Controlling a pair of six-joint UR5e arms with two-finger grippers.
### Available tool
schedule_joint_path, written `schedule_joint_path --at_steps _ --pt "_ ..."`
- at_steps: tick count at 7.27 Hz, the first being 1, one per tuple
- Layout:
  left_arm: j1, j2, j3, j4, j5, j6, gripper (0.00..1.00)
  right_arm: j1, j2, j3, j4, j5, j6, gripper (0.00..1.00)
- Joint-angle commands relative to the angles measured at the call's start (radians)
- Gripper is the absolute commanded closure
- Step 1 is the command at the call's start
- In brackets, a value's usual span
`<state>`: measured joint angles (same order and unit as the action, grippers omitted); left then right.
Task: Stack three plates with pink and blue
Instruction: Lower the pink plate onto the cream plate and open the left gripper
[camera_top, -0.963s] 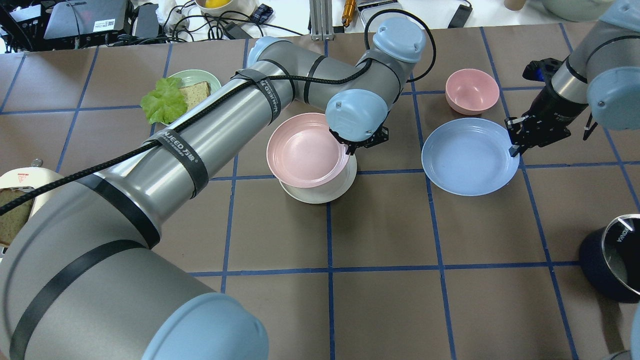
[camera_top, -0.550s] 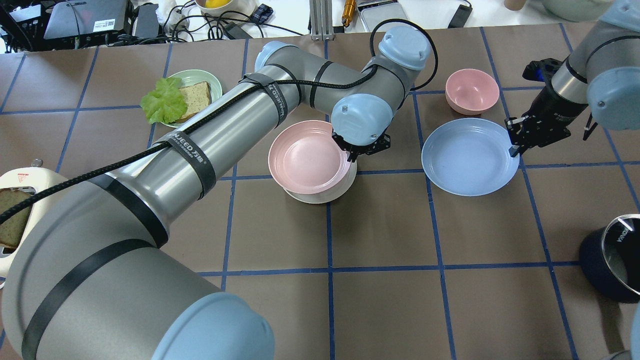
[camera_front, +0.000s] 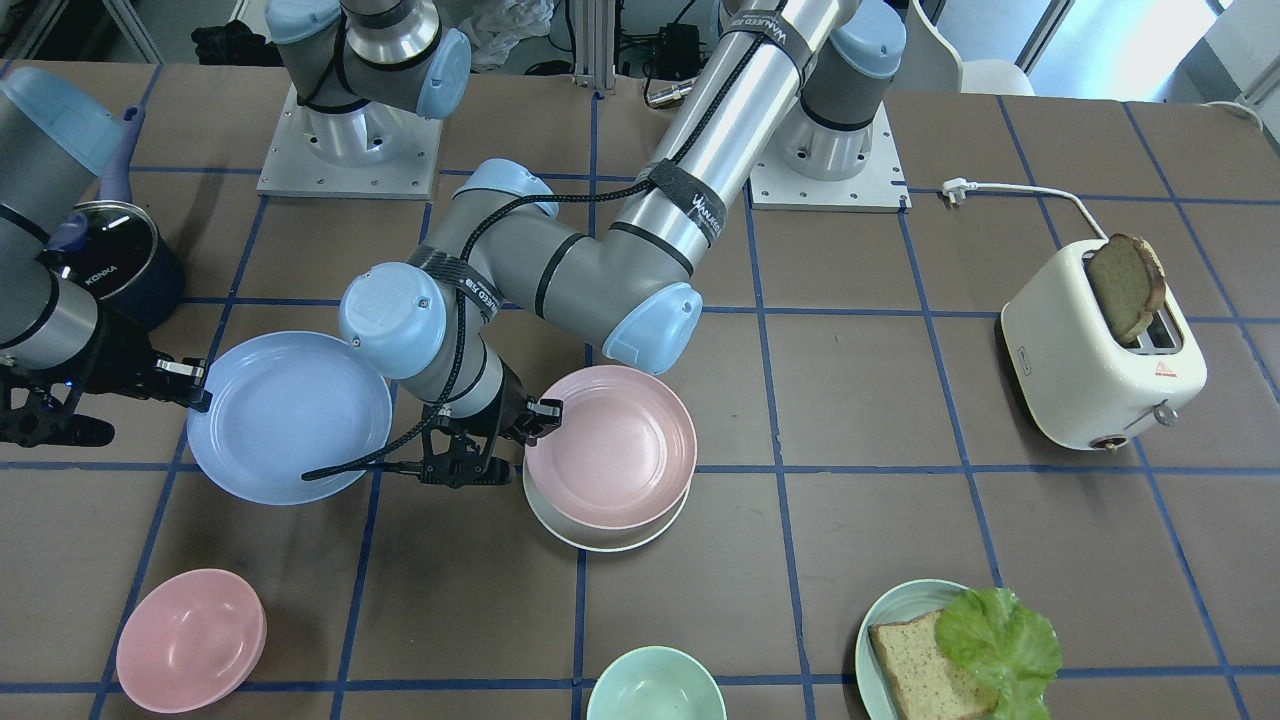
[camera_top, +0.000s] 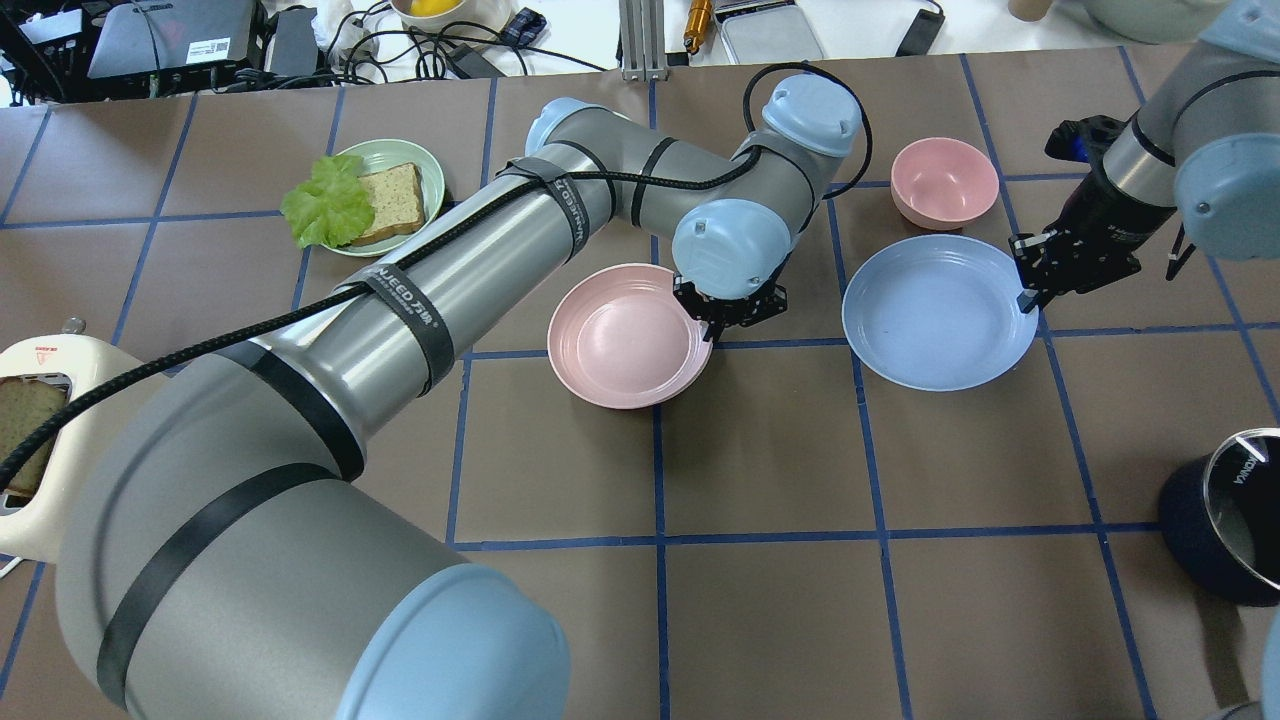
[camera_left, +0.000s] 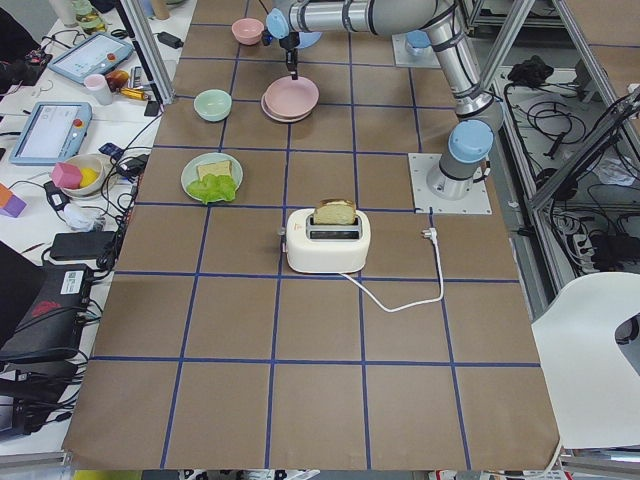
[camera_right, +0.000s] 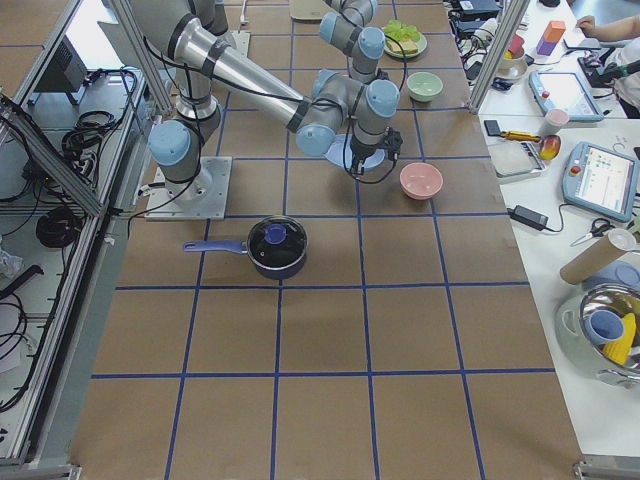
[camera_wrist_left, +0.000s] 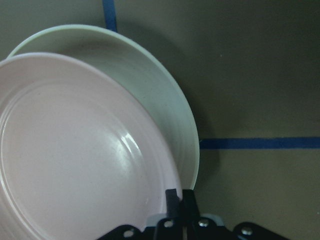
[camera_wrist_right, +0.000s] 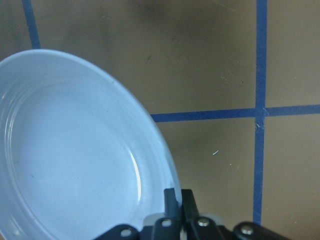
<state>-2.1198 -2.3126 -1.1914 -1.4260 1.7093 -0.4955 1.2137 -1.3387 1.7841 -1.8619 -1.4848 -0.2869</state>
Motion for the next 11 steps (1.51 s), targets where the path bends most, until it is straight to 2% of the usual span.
schedule_joint_path --at_steps 1,4,11 --pt "0.004 -0.011 0.004 0.019 -0.002 0.000 1.00 0.001 0.000 0.001 0.001 0.000 0.002 1.00" --pt "0.004 -0.045 0.058 0.021 -0.008 0.000 1.00 0.004 -0.005 0.001 -0.002 -0.002 0.003 1.00" --pt "0.004 -0.038 0.047 0.009 -0.004 0.011 1.00 0.007 -0.005 0.003 0.001 -0.002 0.022 1.00"
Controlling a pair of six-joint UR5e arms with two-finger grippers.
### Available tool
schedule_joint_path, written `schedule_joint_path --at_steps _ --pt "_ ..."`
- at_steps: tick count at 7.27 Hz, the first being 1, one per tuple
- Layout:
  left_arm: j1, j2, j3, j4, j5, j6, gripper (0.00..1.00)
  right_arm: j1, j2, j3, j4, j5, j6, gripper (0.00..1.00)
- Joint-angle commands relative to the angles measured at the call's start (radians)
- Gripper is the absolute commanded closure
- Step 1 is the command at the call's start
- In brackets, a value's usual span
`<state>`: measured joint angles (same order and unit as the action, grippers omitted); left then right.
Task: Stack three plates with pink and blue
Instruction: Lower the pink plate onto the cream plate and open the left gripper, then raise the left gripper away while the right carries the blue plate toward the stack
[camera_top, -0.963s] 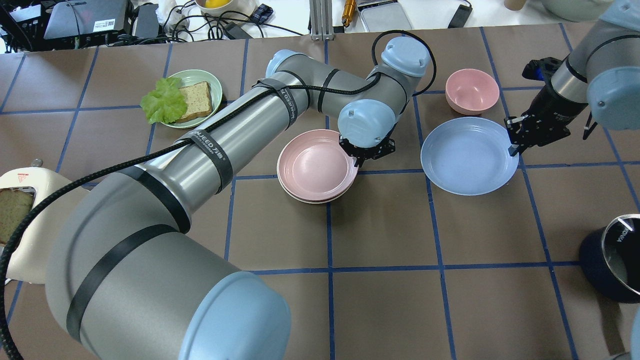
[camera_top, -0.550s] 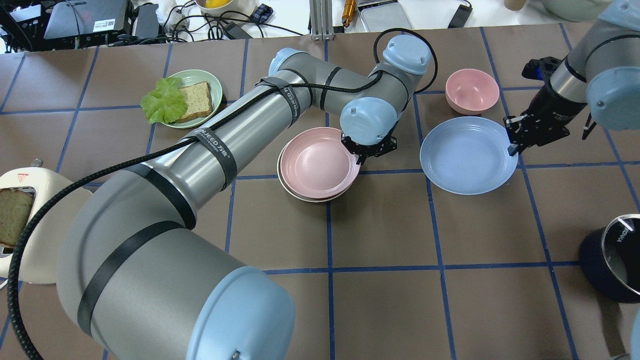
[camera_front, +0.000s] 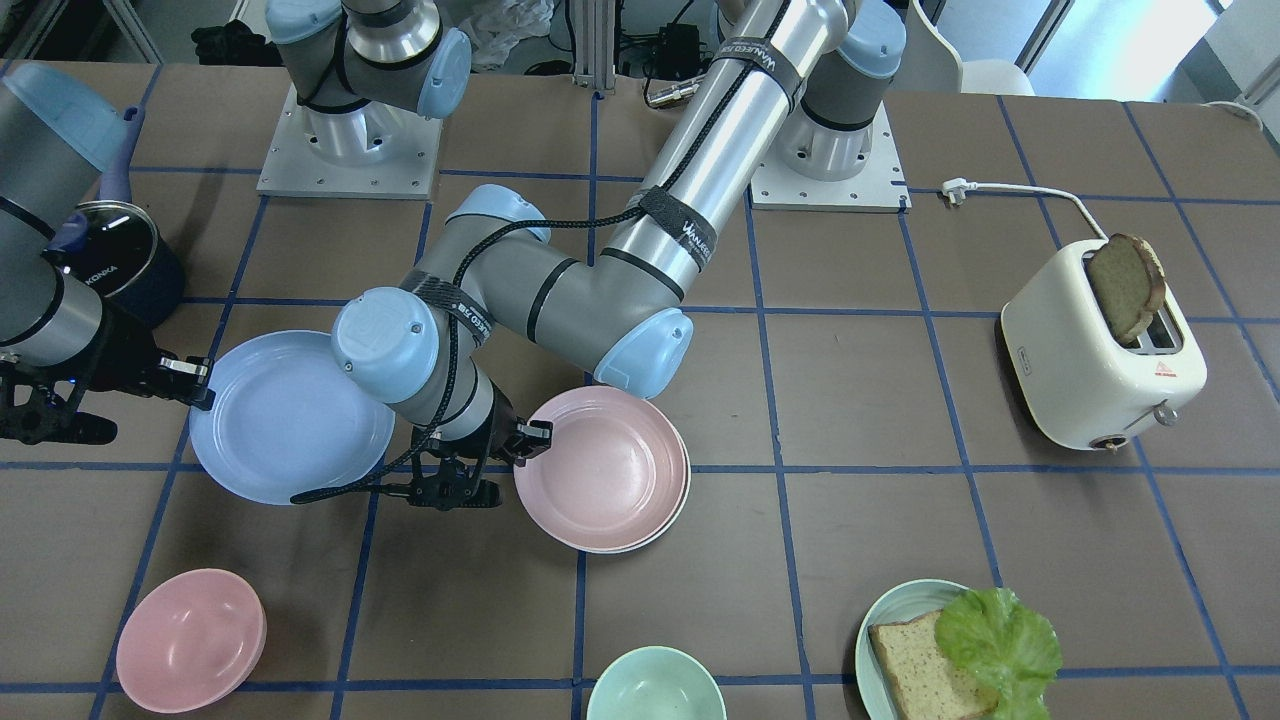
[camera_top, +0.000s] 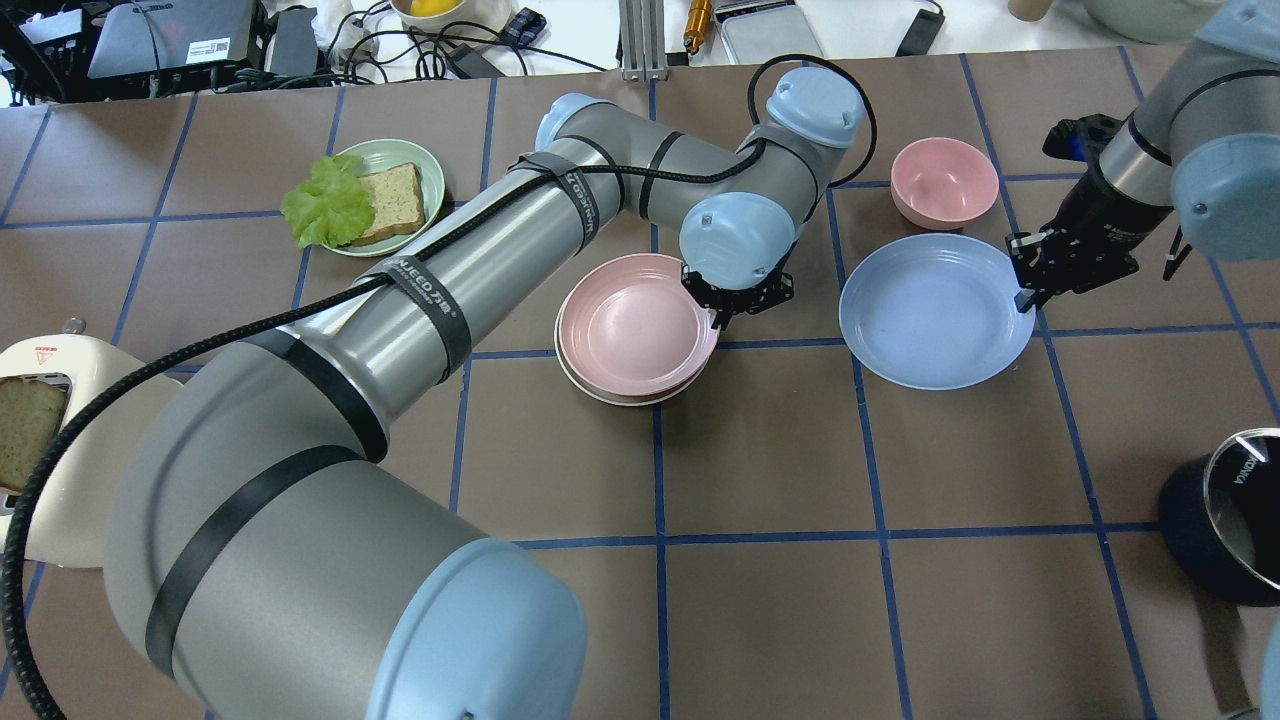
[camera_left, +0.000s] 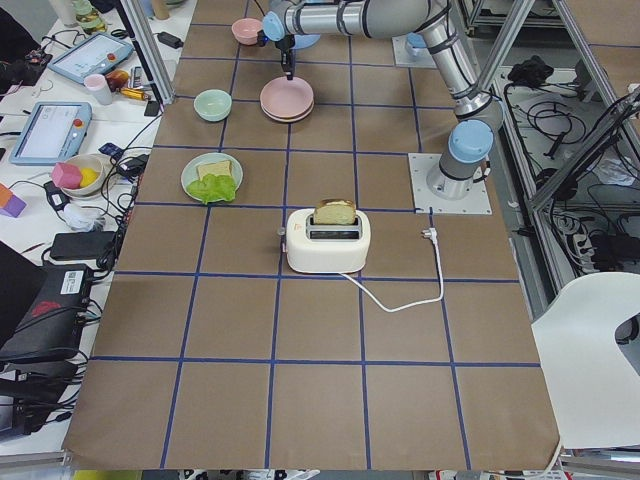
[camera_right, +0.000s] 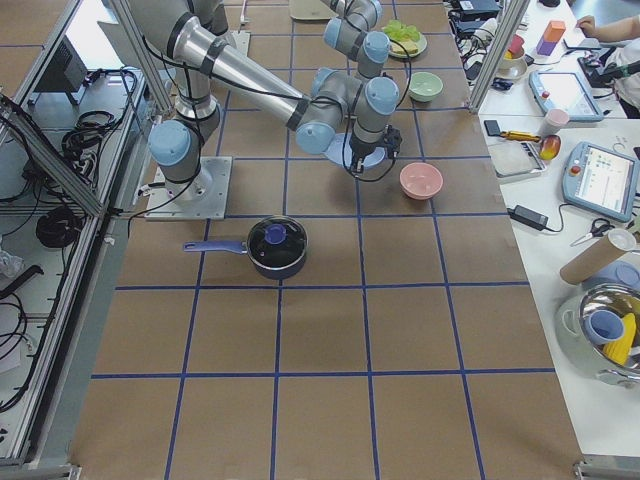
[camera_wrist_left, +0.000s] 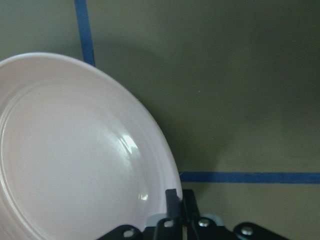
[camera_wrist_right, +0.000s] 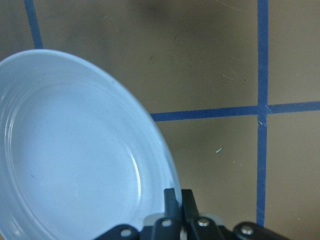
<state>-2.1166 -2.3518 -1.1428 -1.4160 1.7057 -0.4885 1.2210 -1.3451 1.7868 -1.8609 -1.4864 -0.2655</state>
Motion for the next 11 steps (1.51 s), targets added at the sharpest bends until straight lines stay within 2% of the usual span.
schedule_joint_path --at_steps 1,4,5,6,7,9,11 --pt "0.003 -0.003 -0.003 -0.001 0.000 0.004 1.00 0.000 0.000 0.000 0.000 0.000 0.000 1.00" --pt "0.012 -0.003 -0.008 -0.001 0.000 0.008 1.00 0.000 -0.003 0.000 0.002 0.000 0.000 1.00" --pt "0.015 -0.004 -0.006 -0.001 -0.001 0.008 0.60 0.000 -0.006 0.000 0.002 0.000 0.005 1.00" --pt "0.017 -0.001 0.004 -0.001 -0.001 0.010 0.41 0.000 -0.005 0.002 0.002 0.000 0.012 1.00" --pt "0.017 0.011 0.005 -0.004 0.000 0.011 0.00 0.000 -0.005 0.000 0.002 0.000 0.012 1.00" --pt "0.021 0.074 0.035 -0.078 -0.012 0.014 0.00 0.015 -0.022 0.003 0.011 0.000 0.028 1.00" --pt "0.072 0.146 0.095 -0.205 -0.011 0.045 0.00 0.066 -0.036 0.008 0.002 0.002 0.089 1.00"
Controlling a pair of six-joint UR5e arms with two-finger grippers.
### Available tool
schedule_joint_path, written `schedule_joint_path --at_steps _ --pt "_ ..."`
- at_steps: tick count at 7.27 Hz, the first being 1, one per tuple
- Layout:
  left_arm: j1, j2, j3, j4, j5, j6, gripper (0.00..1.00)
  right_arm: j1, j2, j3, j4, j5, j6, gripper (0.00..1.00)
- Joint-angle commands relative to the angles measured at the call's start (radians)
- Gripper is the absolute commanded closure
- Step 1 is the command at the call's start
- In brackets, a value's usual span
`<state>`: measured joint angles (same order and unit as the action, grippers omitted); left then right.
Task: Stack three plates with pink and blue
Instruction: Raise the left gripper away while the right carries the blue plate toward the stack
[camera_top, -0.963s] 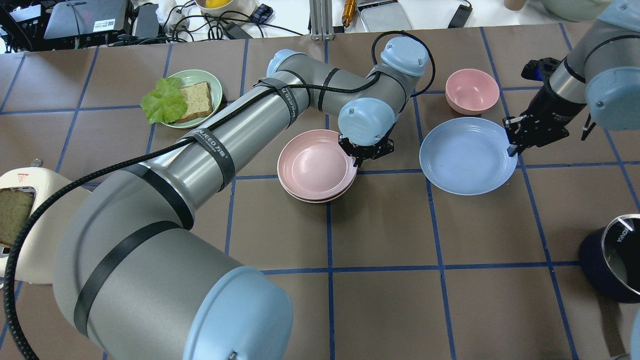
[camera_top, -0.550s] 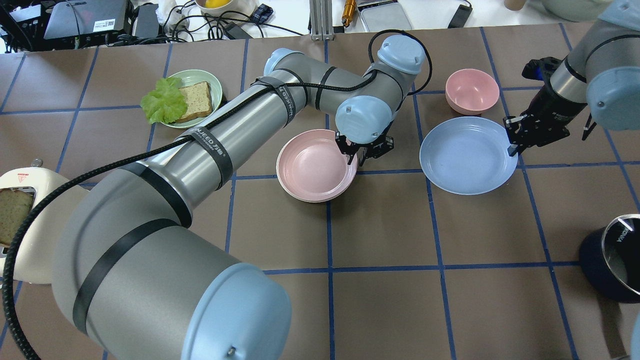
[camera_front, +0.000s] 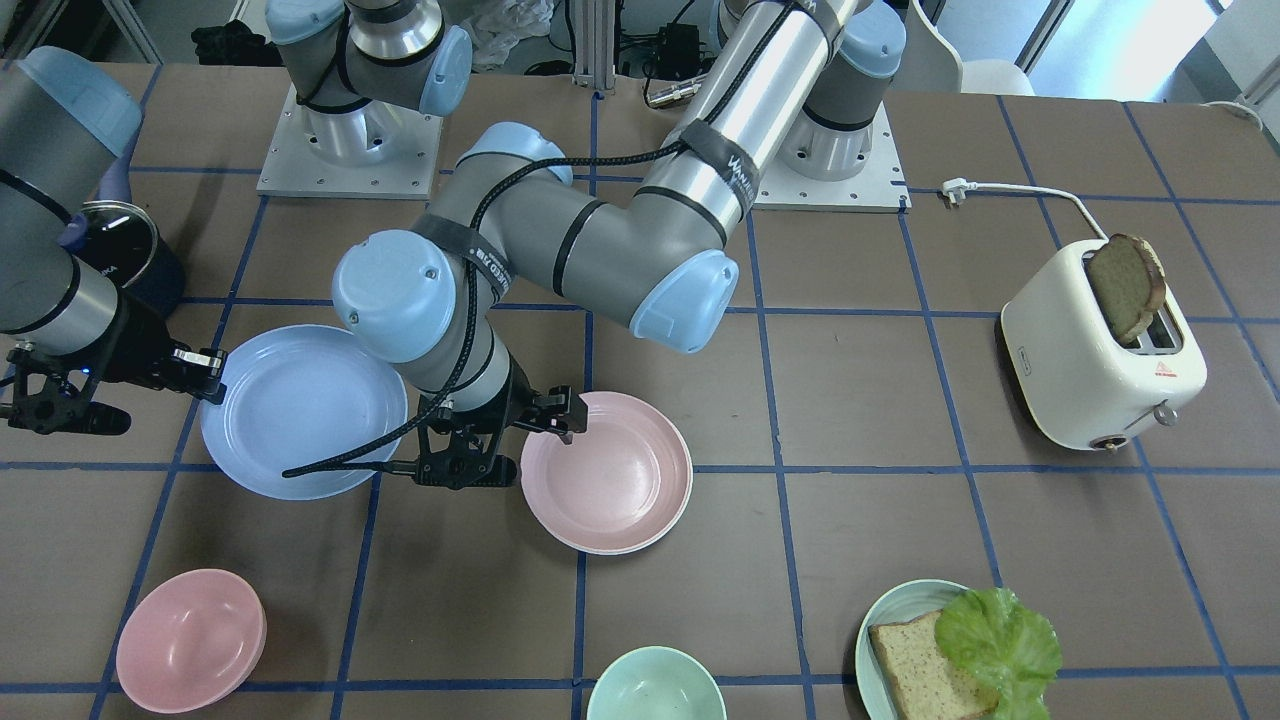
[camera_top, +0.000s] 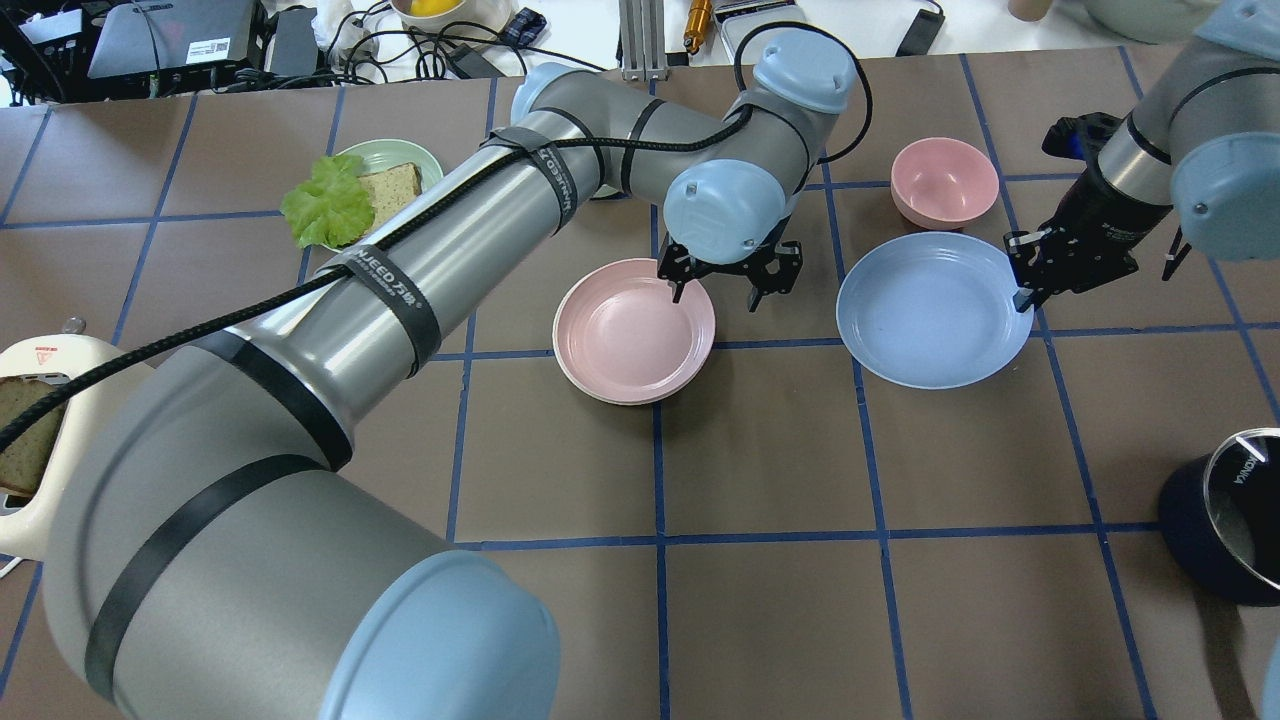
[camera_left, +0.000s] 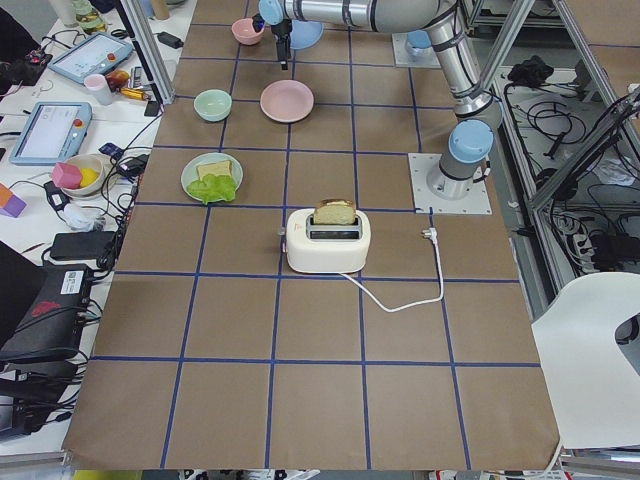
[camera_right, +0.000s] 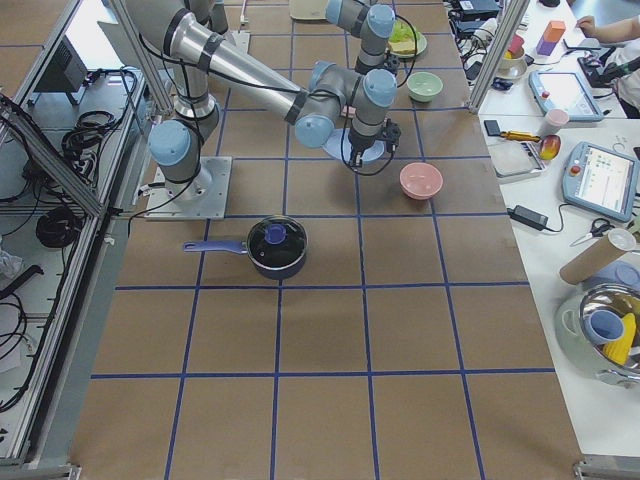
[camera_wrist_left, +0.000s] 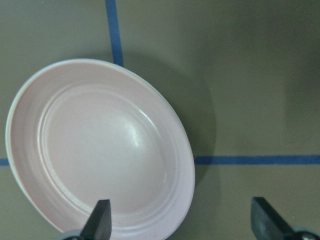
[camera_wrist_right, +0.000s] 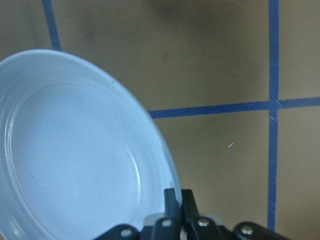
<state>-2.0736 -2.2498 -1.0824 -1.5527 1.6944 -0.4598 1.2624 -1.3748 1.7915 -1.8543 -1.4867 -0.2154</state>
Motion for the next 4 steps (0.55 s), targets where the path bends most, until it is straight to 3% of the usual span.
schedule_joint_path --at_steps 1,4 --pt "0.059 0.080 0.044 -0.096 0.002 0.035 0.00 0.041 -0.007 0.011 -0.008 0.003 0.092 1.00" --pt "0.142 0.215 0.044 -0.191 0.002 0.124 0.00 0.179 -0.009 0.008 -0.016 0.003 0.256 1.00"
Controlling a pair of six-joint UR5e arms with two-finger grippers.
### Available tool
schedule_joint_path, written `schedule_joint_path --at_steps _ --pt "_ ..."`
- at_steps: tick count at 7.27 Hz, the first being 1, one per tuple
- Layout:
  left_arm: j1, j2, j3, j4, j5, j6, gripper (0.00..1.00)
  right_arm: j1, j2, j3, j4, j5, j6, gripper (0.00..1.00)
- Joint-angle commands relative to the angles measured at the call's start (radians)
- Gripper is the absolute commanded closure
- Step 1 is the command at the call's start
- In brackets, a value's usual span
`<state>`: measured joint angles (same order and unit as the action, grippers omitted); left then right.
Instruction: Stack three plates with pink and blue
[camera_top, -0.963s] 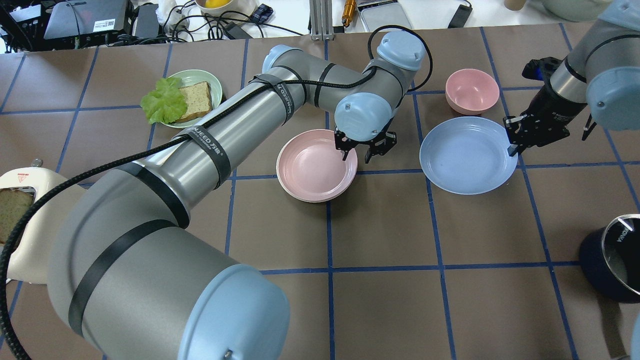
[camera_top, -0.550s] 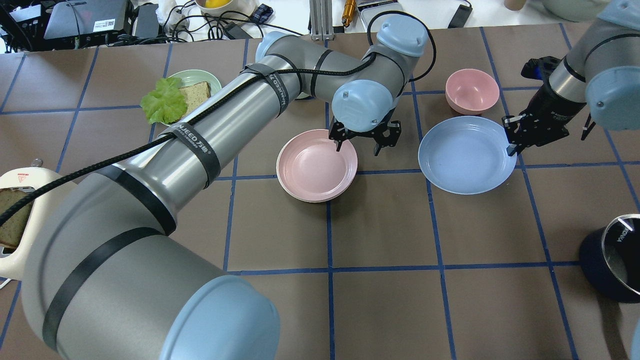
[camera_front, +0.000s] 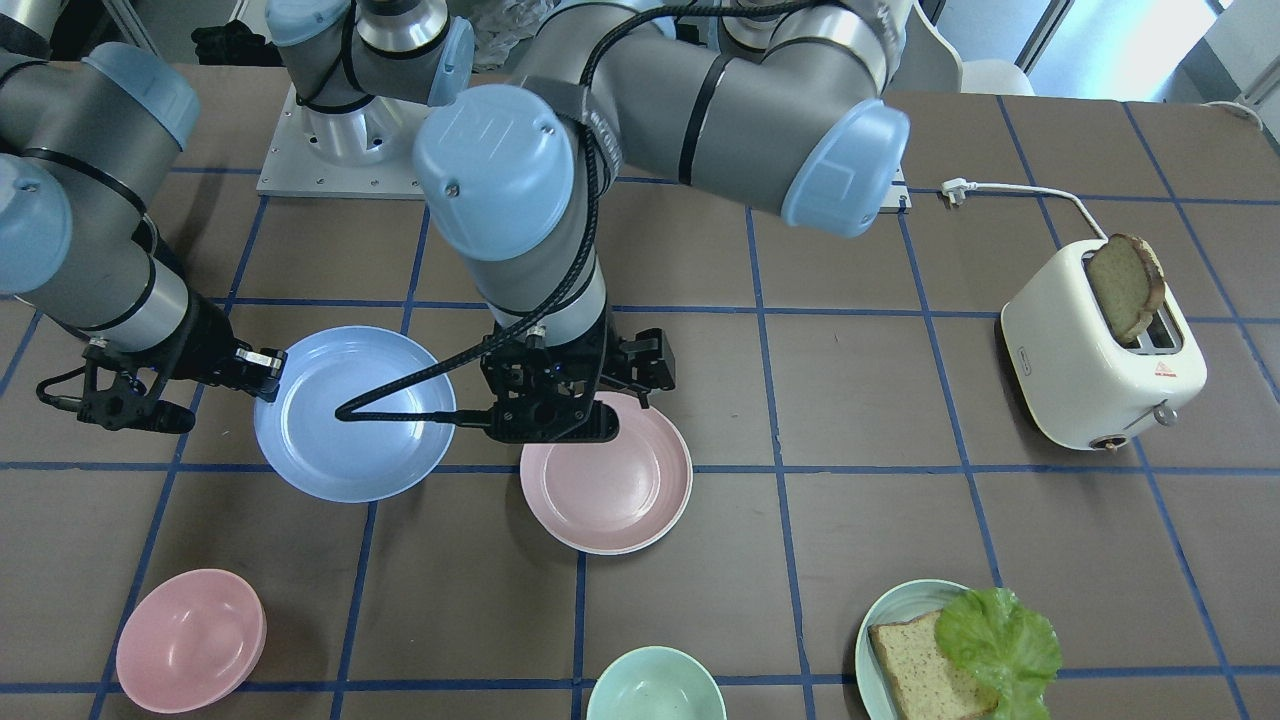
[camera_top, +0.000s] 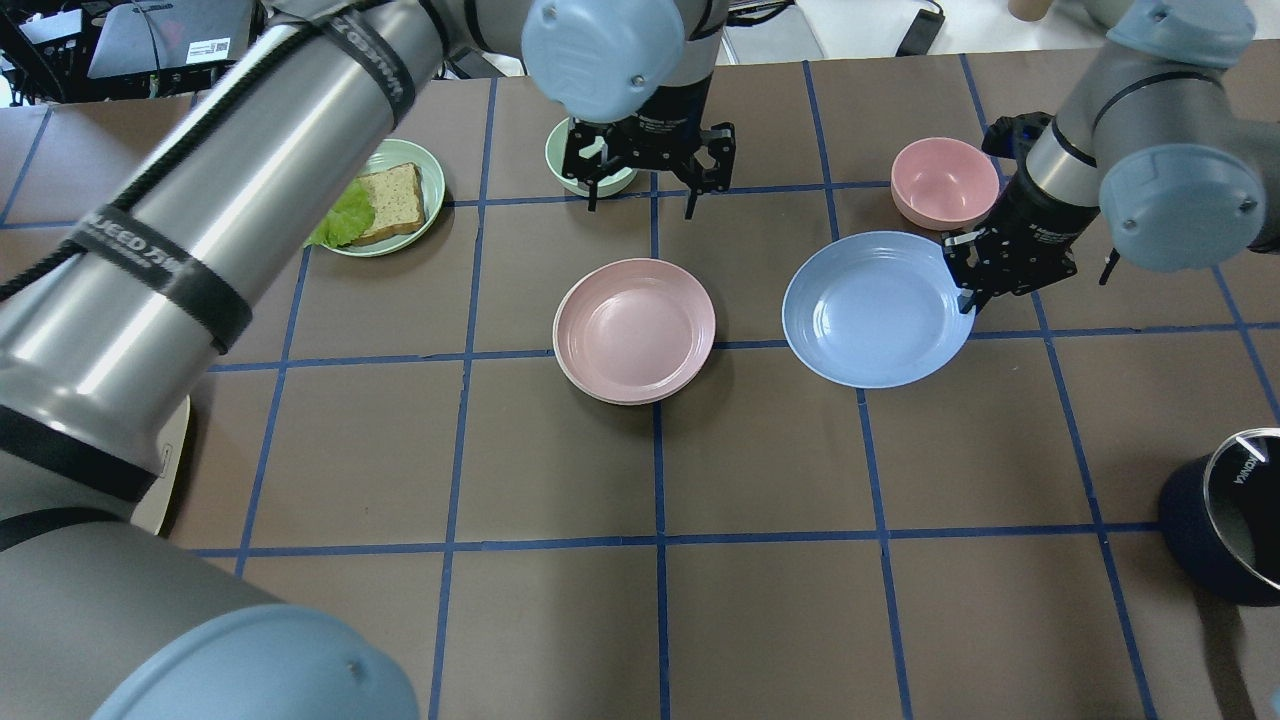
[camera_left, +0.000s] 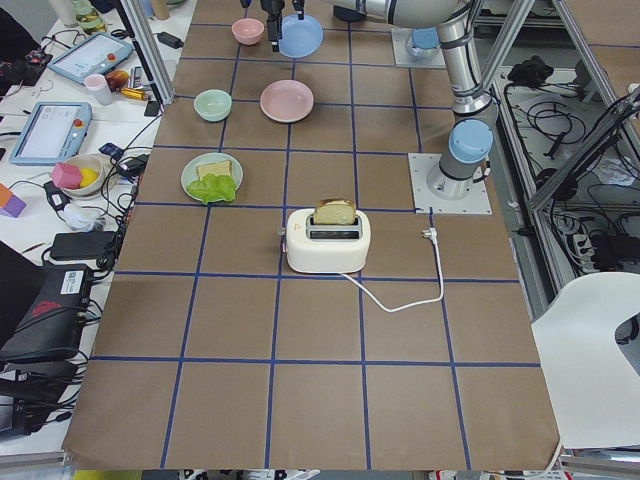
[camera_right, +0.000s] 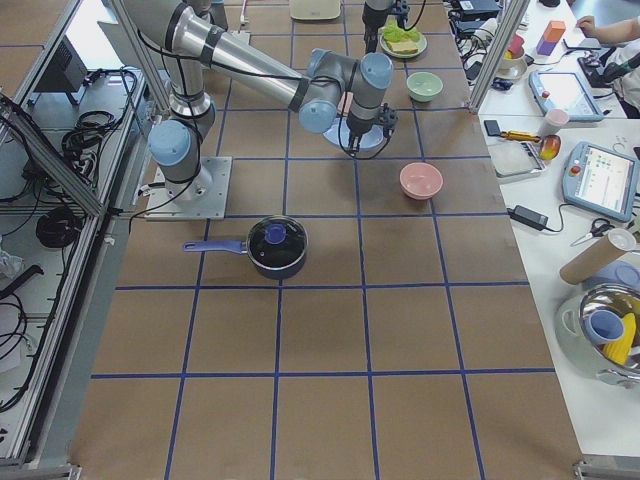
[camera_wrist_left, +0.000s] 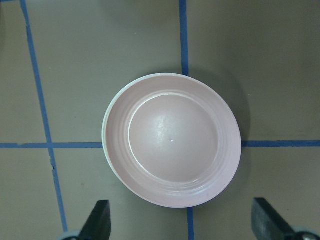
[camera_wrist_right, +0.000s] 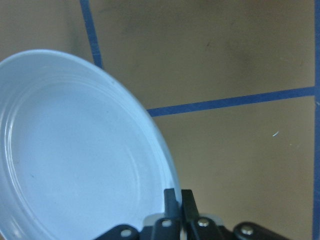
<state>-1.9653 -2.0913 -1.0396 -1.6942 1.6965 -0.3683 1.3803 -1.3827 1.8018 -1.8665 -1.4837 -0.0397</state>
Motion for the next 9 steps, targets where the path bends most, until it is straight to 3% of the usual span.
schedule_joint_path --at_steps 1,4,6,9 --pt "0.066 0.095 -0.005 -0.067 0.002 0.066 0.00 0.113 0.002 -0.005 -0.057 0.002 0.122 1.00" --pt "0.138 0.167 -0.029 -0.128 0.000 0.143 0.02 0.307 0.054 -0.007 -0.176 0.003 0.364 1.00" --pt "0.151 0.241 -0.123 -0.136 0.009 0.170 0.03 0.364 0.106 -0.027 -0.249 0.000 0.458 1.00" --pt "0.189 0.370 -0.281 -0.130 0.009 0.170 0.04 0.404 0.140 -0.035 -0.258 0.002 0.520 1.00"
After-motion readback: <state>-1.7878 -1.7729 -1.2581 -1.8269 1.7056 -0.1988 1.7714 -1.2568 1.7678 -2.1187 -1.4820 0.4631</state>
